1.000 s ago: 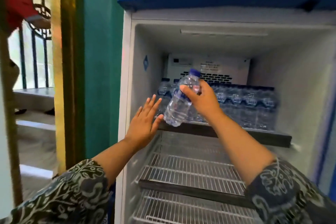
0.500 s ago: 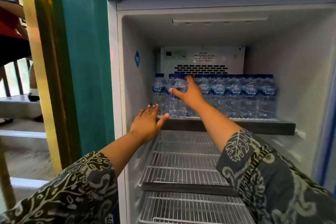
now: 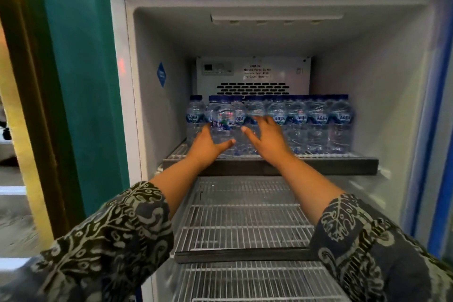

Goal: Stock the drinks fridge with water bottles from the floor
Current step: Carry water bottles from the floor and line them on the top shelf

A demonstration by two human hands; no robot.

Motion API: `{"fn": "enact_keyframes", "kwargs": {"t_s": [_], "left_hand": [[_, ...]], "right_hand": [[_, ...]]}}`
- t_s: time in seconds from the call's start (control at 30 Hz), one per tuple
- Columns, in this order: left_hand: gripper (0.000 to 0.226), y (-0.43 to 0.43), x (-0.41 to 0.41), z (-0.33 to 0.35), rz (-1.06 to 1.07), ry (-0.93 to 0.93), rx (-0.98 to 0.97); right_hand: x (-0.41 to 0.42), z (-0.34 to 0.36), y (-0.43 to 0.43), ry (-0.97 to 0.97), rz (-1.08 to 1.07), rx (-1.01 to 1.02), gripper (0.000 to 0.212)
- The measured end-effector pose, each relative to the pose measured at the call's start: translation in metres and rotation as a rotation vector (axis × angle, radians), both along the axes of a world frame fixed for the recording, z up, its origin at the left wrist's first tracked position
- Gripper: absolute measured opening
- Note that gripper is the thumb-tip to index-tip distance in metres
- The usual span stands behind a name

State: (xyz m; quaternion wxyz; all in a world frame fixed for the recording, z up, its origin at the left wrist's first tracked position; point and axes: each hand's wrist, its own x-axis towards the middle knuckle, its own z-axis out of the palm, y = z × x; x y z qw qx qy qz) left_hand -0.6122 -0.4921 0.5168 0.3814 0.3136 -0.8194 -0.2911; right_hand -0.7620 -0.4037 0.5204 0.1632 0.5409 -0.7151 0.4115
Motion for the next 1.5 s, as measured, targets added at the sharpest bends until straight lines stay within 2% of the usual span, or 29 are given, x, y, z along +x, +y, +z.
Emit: {"fn": "enact_keyframes", "kwargs": {"t_s": [0.1,0.23,0.33,0.5,0.83,1.0,1.1,1.17,1.23,1.33,1.5], "left_hand": [[0.105,-0.003,-0.015,0.000,0.065,0.031,0.082],[0.111,-0.007,-0.023,0.000,0.147,0.017,0.067],[0.100,-0.007,-0.023,0.000,0.148,0.061,0.063],[0.074,-0.004,-0.004,0.007,0.205,0.235,0.053],[0.071,-0.032,0.024,0.014,0.134,0.205,0.226],[0.075,-0.038,0.025,0.011,0.172,0.194,0.218],[0.093,-0.035,0.020,0.006,0.325,0.229,0.122],[0.099,-0.032,0.017,0.003,0.413,0.263,0.080],[0.090,-0.031,0.015,0.001,0.445,0.268,0.045],[0.071,-0.028,0.018,0.003,0.450,0.268,0.003],[0.063,-0.024,0.020,0.015,0.396,0.284,0.090]], "right_hand": [[-0.007,-0.011,0.002,0.041,-0.087,0.100,0.066],[-0.004,-0.012,-0.001,0.085,-0.148,0.160,0.069],[-0.005,-0.013,0.000,0.094,-0.169,0.185,0.070],[-0.006,-0.013,0.000,0.120,-0.183,0.195,0.069],[-0.004,-0.012,0.001,0.165,-0.193,0.241,0.068],[-0.007,-0.009,0.002,0.085,-0.120,0.231,0.070],[-0.009,-0.002,-0.001,0.043,-0.073,0.223,0.072],[-0.010,0.002,-0.004,0.105,-0.042,0.214,0.072],[-0.010,0.001,-0.006,0.178,0.002,0.233,0.072],[-0.010,-0.003,-0.008,0.152,0.023,0.254,0.072],[-0.010,-0.005,-0.008,0.169,0.002,0.285,0.072]]}}
